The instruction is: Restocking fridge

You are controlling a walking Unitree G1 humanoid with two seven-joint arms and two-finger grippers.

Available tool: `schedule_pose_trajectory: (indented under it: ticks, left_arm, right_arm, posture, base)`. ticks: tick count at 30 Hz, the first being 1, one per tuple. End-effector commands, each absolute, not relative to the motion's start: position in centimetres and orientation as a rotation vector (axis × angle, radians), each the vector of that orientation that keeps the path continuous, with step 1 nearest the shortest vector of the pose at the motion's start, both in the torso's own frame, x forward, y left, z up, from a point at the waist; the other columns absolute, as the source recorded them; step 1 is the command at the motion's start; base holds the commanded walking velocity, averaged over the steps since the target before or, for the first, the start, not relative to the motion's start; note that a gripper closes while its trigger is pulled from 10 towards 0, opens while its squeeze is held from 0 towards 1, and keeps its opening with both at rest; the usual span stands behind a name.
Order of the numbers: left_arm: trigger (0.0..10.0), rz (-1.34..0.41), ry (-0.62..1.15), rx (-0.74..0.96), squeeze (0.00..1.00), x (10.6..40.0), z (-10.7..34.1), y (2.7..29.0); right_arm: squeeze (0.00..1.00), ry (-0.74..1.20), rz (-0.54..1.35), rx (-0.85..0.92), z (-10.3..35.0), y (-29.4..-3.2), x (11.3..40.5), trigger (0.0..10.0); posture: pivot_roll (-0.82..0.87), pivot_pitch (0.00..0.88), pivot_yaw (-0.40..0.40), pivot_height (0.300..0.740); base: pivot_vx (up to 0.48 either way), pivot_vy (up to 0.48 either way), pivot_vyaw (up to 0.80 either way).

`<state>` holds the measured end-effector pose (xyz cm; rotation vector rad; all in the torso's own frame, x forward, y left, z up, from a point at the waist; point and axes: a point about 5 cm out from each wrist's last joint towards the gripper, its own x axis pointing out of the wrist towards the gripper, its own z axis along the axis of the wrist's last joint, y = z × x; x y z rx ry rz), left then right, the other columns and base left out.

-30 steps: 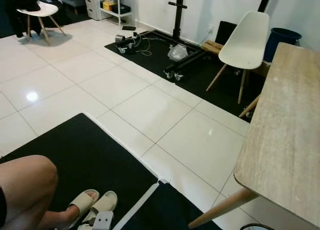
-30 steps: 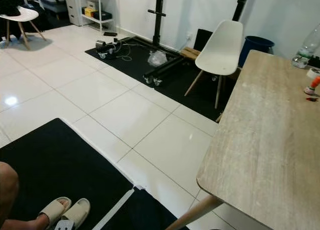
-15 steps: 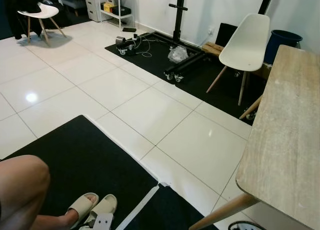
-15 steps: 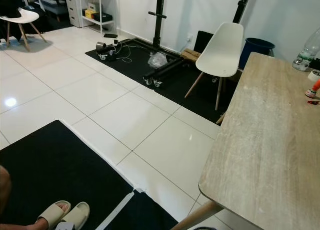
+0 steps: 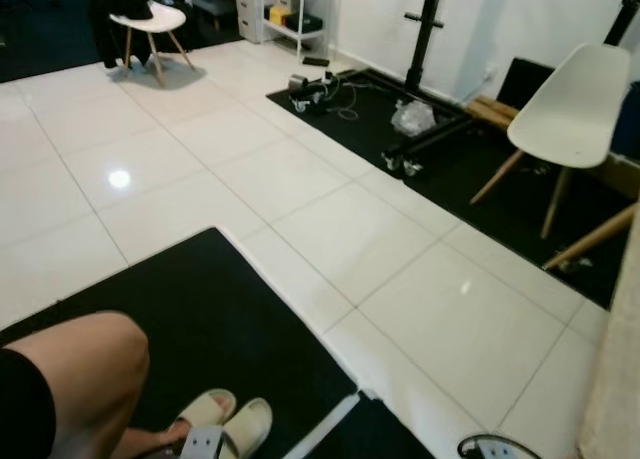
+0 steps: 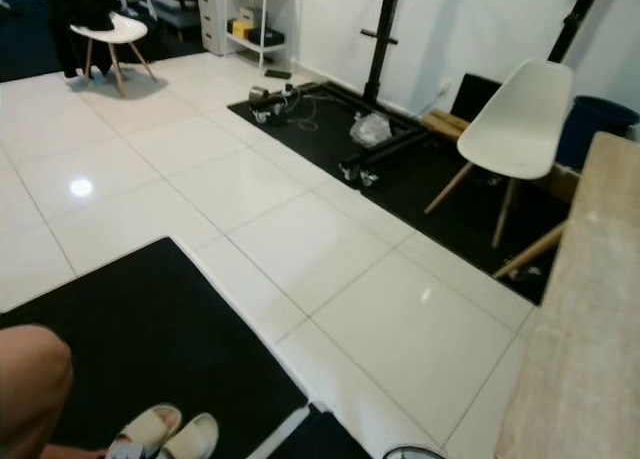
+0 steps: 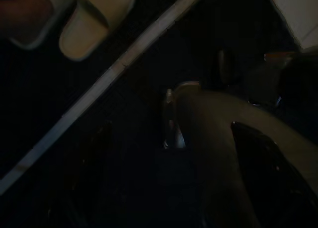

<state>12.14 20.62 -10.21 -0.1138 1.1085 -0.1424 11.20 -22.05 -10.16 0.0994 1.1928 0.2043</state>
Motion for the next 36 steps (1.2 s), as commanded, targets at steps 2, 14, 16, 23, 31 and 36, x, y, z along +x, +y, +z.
schedule_pose_trajectory:
  ticks: [2,14,16,23,31,36]
  left_arm:
    - [10.0,-0.145,1.131,-0.123,0.00,11.4,-10.5,20.3]
    - [10.0,-0.148,1.132,-0.127,0.00,11.4,-10.5,20.3]
    - [10.0,-0.149,1.131,-0.126,0.00,11.4,-10.5,20.3]
    - [10.0,-0.149,1.131,-0.124,0.00,11.4,-10.5,20.3]
    - [10.0,-0.149,1.132,-0.122,0.00,11.3,-10.5,20.4]
    - [10.0,-0.152,1.132,-0.124,0.00,11.3,-10.5,20.3]
  right_arm:
    - [0.00,1.195,0.184,0.100,-10.0,-22.6,11.3,10.0]
    - [0.00,1.202,0.195,0.092,-10.4,-21.2,11.3,10.0]
    - [0.00,1.182,0.191,0.094,-10.3,-20.8,11.7,10.0]
    - [0.00,1.172,0.185,0.091,-10.2,-20.9,12.1,10.0]
    - [0.00,1.170,0.184,0.085,-10.2,-20.9,12.4,10.0]
    - [0.00,1.176,0.174,0.076,-10.2,-20.9,12.3,10.0]
  posture:
    - [0.01,0.000,-0.047,0.740]
    - [0.01,0.000,-0.048,0.740]
    - [0.01,0.000,-0.048,0.740]
    - [0.01,0.000,-0.045,0.740]
    - [0.01,0.000,-0.046,0.740]
    - [0.01,0.000,-0.047,0.740]
  base:
    - [0.277,0.000,-0.38]
    - [0.277,0.000,-0.77]
    - [0.274,0.000,-0.77]
    - [0.275,0.000,0.00]
    - [0.275,0.000,0.00]
    - [0.276,0.000,0.00]
